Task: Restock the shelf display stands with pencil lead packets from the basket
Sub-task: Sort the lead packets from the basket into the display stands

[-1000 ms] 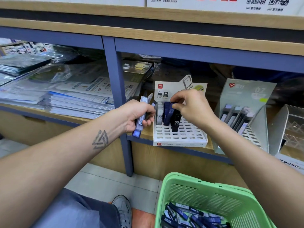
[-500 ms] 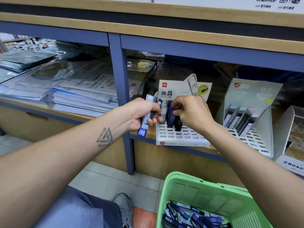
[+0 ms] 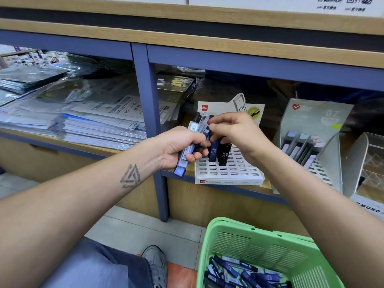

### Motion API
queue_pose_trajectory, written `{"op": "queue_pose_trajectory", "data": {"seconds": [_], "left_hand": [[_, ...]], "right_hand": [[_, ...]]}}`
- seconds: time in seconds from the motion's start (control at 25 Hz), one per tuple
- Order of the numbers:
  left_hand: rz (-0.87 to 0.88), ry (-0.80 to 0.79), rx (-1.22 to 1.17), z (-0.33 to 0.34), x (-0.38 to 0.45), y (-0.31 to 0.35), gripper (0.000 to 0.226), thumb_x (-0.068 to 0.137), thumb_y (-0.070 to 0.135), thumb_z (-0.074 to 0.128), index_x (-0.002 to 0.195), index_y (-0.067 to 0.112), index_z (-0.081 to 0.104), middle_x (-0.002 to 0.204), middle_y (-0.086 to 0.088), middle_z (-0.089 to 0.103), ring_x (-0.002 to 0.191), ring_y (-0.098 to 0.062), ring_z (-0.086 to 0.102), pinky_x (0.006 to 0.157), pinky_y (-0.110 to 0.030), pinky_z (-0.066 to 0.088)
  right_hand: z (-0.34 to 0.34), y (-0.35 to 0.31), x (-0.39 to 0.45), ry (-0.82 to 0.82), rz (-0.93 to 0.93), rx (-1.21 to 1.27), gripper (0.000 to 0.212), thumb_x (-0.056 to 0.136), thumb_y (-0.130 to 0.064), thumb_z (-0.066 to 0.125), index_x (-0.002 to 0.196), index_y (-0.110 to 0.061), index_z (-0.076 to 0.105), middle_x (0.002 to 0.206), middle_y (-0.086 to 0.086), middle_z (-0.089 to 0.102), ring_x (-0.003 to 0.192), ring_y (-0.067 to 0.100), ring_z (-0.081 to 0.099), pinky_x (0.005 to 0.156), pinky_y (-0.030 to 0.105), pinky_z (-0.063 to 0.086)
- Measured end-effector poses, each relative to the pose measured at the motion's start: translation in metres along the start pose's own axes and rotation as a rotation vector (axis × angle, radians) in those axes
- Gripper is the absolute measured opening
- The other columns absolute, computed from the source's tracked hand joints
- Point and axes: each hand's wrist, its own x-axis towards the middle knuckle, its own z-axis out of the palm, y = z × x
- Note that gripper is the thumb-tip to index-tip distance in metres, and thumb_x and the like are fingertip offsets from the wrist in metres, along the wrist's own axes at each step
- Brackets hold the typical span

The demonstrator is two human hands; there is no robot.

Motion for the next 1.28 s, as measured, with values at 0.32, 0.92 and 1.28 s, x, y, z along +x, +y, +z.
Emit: {"op": "queue_pose_trajectory", "data": {"seconds": [0.32, 0.92, 1.28], "left_hand": [[0.020, -0.001, -0.051, 0.017, 0.001, 0.003, 0.025, 0.094, 0.002, 0.056, 0.118, -0.008, 0.060, 0.094, -0.028, 0.069, 0.049, -0.013, 0.044, 0.033, -0.015, 0.031], [0.115, -0.127, 0.002, 0.190, 0.027, -0.004, 0.015, 0.085, -0.012, 0.065, 0.091, 0.001, 0.060, 0.061, -0.010, 0.057, 0.042, -0.010, 0.043, 0.031, -0.016, 0.027], [0.047, -0.281, 0.049, 0.296, 0.057, -0.026, 0.009, 0.090, -0.005, 0.062, 0.098, -0.005, 0.058, 0.080, -0.022, 0.068, 0.045, -0.013, 0.042, 0.034, -0.017, 0.028]], "right_hand": [[-0.045, 0.007, -0.018, 0.025, 0.028, 0.261, 0.013, 0.088, 0.008, 0.069, 0.096, -0.002, 0.071, 0.073, 0.013, 0.074, 0.066, 0.016, 0.072, 0.065, 0.021, 0.058], [-0.203, 0.049, -0.113, 0.169, -0.068, 0.182, 0.026, 0.083, 0.010, 0.072, 0.098, -0.011, 0.076, 0.102, 0.014, 0.077, 0.098, 0.029, 0.073, 0.092, 0.035, 0.057], [-0.307, 0.099, -0.174, 0.569, 0.077, -0.317, 0.015, 0.082, -0.005, 0.081, 0.090, -0.016, 0.075, 0.080, 0.004, 0.075, 0.076, 0.021, 0.073, 0.081, 0.041, 0.062]]}}
